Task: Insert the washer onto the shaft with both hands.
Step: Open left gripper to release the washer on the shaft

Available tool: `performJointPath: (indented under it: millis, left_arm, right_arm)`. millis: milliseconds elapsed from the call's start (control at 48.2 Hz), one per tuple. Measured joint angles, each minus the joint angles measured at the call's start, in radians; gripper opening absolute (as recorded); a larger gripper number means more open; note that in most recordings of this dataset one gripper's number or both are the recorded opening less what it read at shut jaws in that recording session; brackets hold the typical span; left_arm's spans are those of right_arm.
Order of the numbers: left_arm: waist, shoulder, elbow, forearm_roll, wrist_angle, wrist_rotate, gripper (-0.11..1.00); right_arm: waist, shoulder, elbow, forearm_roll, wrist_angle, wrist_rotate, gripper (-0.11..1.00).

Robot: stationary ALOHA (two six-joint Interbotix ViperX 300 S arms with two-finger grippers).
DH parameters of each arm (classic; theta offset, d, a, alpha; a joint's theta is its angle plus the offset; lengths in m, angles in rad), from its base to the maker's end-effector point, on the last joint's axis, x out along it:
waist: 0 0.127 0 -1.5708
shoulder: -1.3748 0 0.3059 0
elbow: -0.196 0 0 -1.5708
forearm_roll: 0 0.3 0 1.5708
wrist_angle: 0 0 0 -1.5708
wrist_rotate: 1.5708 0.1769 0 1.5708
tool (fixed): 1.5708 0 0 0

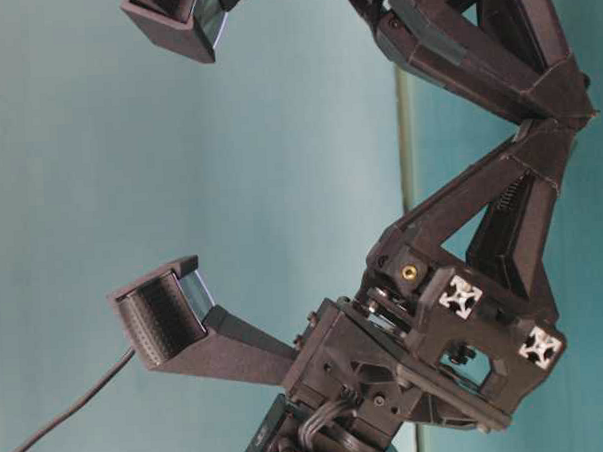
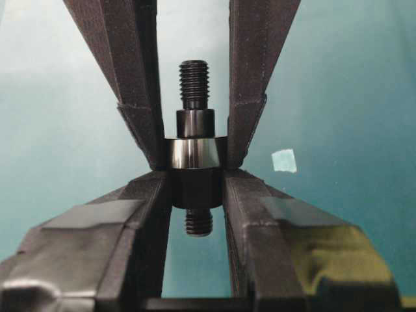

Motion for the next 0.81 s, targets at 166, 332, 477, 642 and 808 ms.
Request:
performJointPath:
  millis: [166,332,477,642,808]
  left_arm:
    - [0.0,0.002,0.0,0.0,0.0,0.0,0.44]
    - [0.002,0.0,0.0,-0.002,-0.002,0.012,0.89]
    - [0.002,-0.005,0.0,0.0,0.005,0.038,0.87]
    - [0.002,-0.011,-0.002,-0.002,0.021,0.048,0.87]
    - [0.002,-0.018,0.0,0.0,0.046,0.048,0.87]
  right_arm:
    - [0.0,0.0,0.0,0.0,0.002,0.0,0.0]
    - [0.0,0.0,-0.002,0.0,0.0,0.0,0.0]
    - [-0.002,0.0,-0.002,0.0,0.0,0.0,0.0]
    - [-0.002,0.0,0.0,0.0,0.0,0.0,0.0]
    - [-0.002,0.0,0.0,0.0,0.0,-0.002,0.0]
